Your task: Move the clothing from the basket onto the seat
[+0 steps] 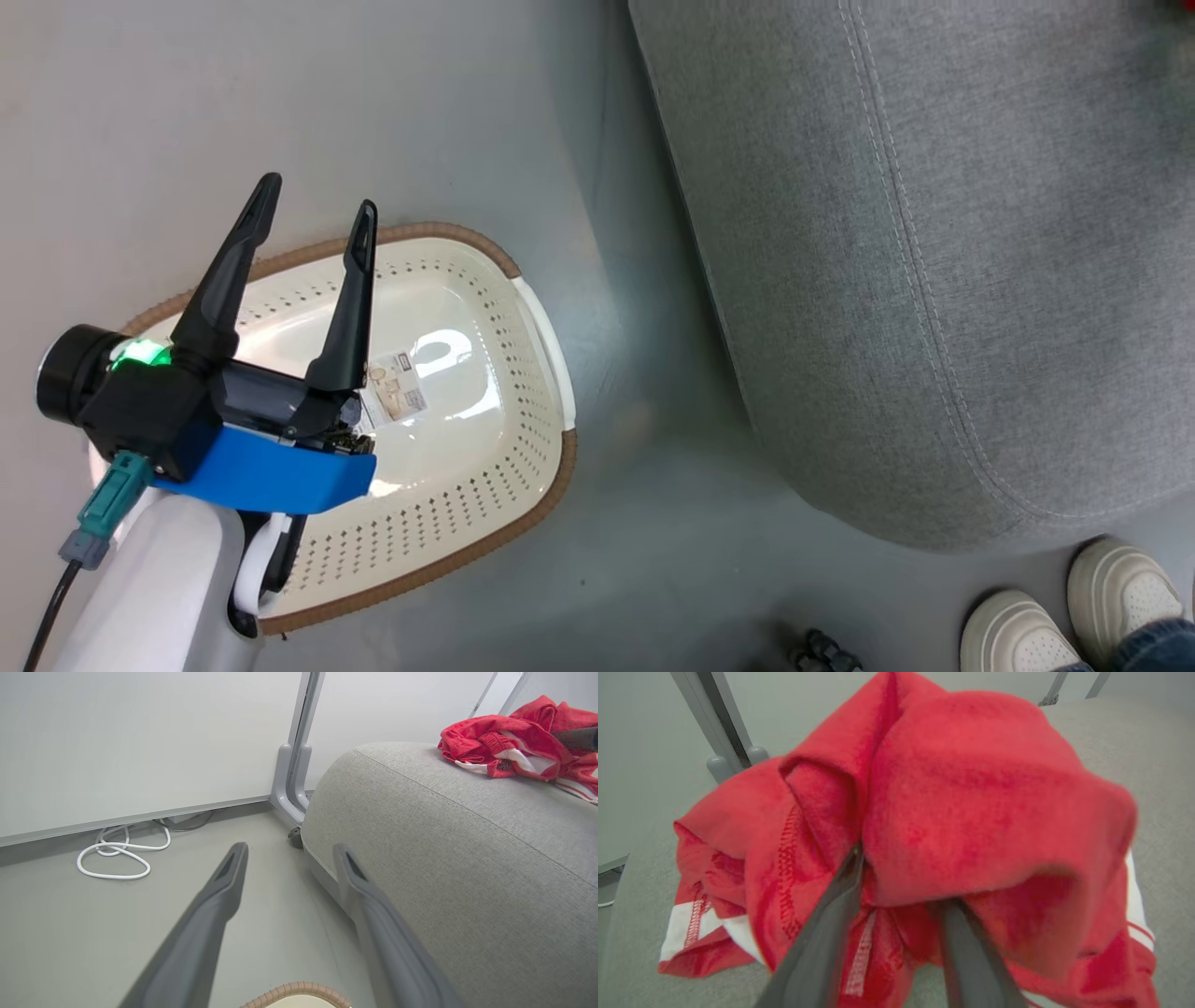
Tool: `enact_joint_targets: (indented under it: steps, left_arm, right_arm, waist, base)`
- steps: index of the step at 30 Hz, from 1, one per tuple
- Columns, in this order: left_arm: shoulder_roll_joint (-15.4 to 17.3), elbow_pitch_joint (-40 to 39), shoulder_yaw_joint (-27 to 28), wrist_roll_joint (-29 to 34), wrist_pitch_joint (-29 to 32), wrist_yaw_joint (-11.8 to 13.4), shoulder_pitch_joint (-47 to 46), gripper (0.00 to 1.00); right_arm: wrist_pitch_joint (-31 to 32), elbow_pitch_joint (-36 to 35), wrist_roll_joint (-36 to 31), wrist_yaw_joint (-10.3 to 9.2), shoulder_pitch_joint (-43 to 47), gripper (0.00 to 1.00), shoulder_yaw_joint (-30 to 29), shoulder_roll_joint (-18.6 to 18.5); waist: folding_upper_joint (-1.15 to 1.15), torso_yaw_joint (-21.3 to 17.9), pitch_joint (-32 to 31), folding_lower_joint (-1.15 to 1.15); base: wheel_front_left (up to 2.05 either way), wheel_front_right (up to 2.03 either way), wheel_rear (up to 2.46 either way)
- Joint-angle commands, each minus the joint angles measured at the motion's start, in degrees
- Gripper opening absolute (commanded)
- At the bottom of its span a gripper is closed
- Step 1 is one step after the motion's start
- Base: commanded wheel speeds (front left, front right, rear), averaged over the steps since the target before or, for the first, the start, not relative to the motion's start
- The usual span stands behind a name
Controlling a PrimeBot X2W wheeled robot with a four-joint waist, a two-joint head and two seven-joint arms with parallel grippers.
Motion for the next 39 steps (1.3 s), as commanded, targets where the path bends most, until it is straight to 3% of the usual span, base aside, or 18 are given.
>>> enact_joint_targets:
  steps: [1, 7, 15, 21, 26, 32, 39]
  left_arm:
    - [-0.47, 0.99, 0.12, -0.35, -0.75, -0.24, -0.85, 1.00]
    - [-2.31, 4.31, 0.00, -1.39, -1.88, -0.57, 0.93, 1.00]
    - [-7.76, 10.22, 2.40, -3.58, -2.44, -1.02, 5.54, 1.00]
    - [-11.95, 13.20, 7.03, -3.36, -2.47, -1.43, 11.13, 1.00]
    - [-14.59, 14.53, 10.61, -1.98, -2.48, -1.05, 15.84, 1.00]
    - [-16.22, 14.61, 14.20, -0.39, -2.44, -0.65, 20.58, 1.00]
    - [-16.95, 14.83, 17.51, 0.68, -2.44, -1.35, 24.39, 1.00]
  right_arm:
    - [-1.51, 1.34, -1.40, 0.01, 1.13, 1.00, 0.32, -0.31]
    - [-4.55, 3.40, -3.28, 0.01, 4.57, 1.00, 3.92, 0.70]
    - [-8.25, 2.97, -3.88, 0.01, 15.29, 1.00, 13.51, 3.11]
    - [-13.08, -2.18, 0.19, 0.01, 25.34, 1.00, 23.60, 5.12]
    - [-14.94, -8.25, 2.52, 0.01, 32.98, 1.00, 28.75, 5.87]
    - [-14.56, -16.16, 3.67, 0.01, 41.59, 1.00, 29.20, 7.08]
    - [-11.32, -25.37, 2.50, 0.01, 51.63, 1.00, 25.53, 9.36]
  waist:
    - [0.00, 0.01, -1.75, -0.01]
    - [0.00, 0.18, -7.41, -0.01]
    - [0.00, 1.81, -19.89, -0.01]
    - [0.00, 4.07, -29.07, -0.01]
    - [0.00, 6.95, -34.69, -0.01]
    - [0.00, 10.85, -39.46, -0.01]
    - [0.00, 14.95, -43.30, -0.01]
  base:
    - [0.00, 0.00, 0.00]
    - [0.00, 0.00, 0.00]
    - [0.00, 0.00, 0.00]
    - [0.00, 0.00, 0.00]
    - [0.00, 0.00, 0.00]
    - [0.00, 0.00, 0.00]
    - [0.00, 0.00, 0.00]
